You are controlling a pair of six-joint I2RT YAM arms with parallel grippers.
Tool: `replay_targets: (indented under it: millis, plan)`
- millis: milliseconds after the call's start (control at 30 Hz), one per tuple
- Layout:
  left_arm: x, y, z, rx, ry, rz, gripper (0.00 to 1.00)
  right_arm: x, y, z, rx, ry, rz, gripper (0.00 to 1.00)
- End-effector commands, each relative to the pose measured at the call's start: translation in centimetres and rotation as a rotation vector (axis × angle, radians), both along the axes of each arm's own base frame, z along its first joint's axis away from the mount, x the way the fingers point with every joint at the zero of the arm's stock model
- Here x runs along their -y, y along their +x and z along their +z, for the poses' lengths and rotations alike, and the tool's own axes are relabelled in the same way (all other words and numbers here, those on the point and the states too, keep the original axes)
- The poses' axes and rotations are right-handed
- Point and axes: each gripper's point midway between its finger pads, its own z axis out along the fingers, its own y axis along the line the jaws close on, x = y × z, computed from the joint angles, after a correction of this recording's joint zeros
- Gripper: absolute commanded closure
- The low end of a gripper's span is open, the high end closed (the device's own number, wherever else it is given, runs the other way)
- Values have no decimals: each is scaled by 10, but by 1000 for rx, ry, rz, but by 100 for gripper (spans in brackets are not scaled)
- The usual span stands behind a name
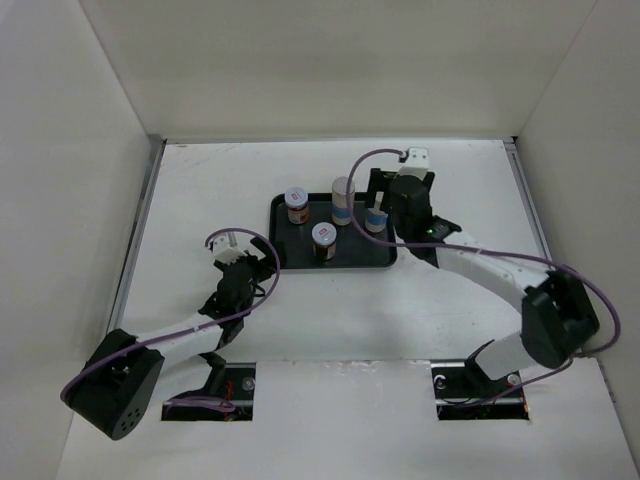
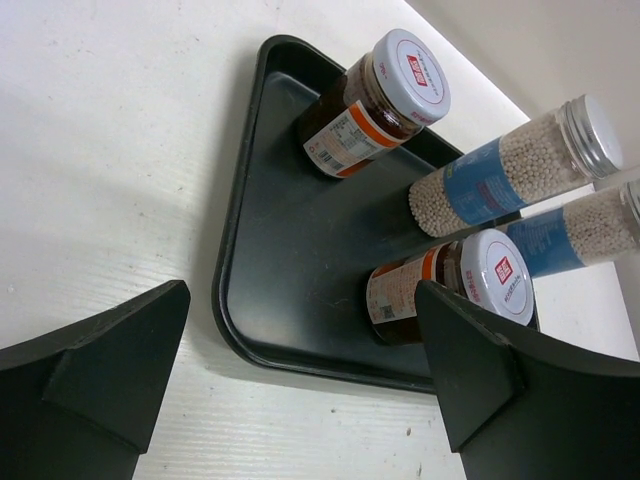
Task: Organize the condiment bottles
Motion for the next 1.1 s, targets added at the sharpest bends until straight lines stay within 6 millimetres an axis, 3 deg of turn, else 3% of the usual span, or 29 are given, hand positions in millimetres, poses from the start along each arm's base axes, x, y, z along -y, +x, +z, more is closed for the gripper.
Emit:
replay_targets:
  millis: [0,133,267,433,567,700,1067]
  plan:
    - [-1,11,33,82,-22,18,0,20,-21,46,140,95,-70,0]
    - [-1,9,36,59,-21,16,0,50,-52,26,136,129,-147,0]
    - [-12,7,23,-51,-6,59,0,75,-76,-5,110,187,-214,0]
    - [-51,7,9,-179,11,172,0,108,-82,-46,56,219,-314,0]
    - [-74,5,6,-260,28,241,0,107,-79,-73,12,255,-334,0]
    - [-85,6,17,-251,37,281,0,101,-73,-80,-14,267,-300,0]
    - [-76,24,38,-229,126,280,0,95,-76,-67,18,287,-253,0]
